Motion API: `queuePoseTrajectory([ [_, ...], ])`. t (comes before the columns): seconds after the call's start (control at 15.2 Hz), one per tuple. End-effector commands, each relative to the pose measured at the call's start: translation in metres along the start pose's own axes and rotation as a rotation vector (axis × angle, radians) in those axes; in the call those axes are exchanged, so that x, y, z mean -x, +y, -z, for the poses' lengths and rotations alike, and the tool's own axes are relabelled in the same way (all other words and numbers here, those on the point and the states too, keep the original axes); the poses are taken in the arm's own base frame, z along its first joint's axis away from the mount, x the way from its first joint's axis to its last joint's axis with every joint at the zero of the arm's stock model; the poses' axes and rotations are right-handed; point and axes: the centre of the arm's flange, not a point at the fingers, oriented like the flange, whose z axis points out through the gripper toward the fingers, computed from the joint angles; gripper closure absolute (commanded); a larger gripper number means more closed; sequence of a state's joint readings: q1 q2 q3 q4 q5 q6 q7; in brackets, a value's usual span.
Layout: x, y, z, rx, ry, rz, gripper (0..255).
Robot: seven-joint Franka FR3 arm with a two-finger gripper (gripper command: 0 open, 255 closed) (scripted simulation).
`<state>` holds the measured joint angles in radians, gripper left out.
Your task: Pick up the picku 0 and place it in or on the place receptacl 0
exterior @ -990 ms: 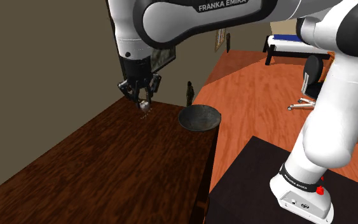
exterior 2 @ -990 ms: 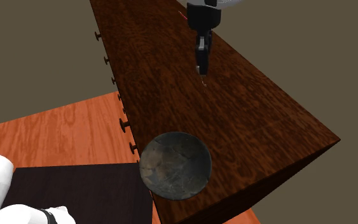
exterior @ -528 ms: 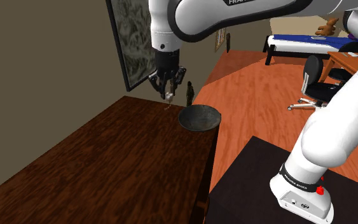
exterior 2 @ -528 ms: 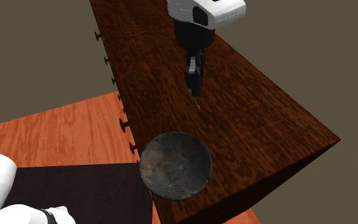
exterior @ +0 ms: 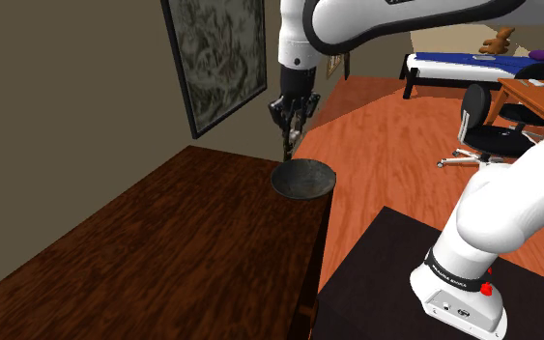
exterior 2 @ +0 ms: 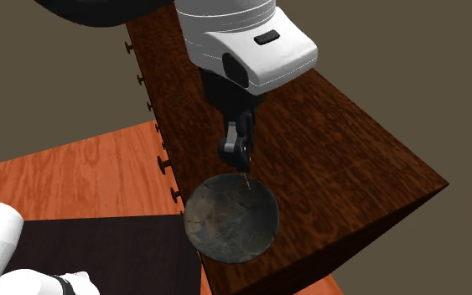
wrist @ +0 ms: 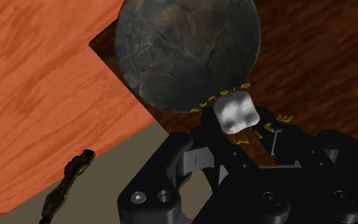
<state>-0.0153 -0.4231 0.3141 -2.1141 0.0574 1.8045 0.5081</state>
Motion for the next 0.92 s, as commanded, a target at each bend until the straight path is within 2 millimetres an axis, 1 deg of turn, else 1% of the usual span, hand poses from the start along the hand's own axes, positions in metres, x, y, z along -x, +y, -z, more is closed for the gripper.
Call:
queuePoseTrajectory([
  [0.0,0.005,0.026,0.002,-0.001,-0.001,0.002,255],
  [0.07,0.006,0.032,0.002,-0.001,-0.001,0.002,255],
  [0.86,0.013,0.031,-0.060,-0.001,-0.001,0.002,255],
])
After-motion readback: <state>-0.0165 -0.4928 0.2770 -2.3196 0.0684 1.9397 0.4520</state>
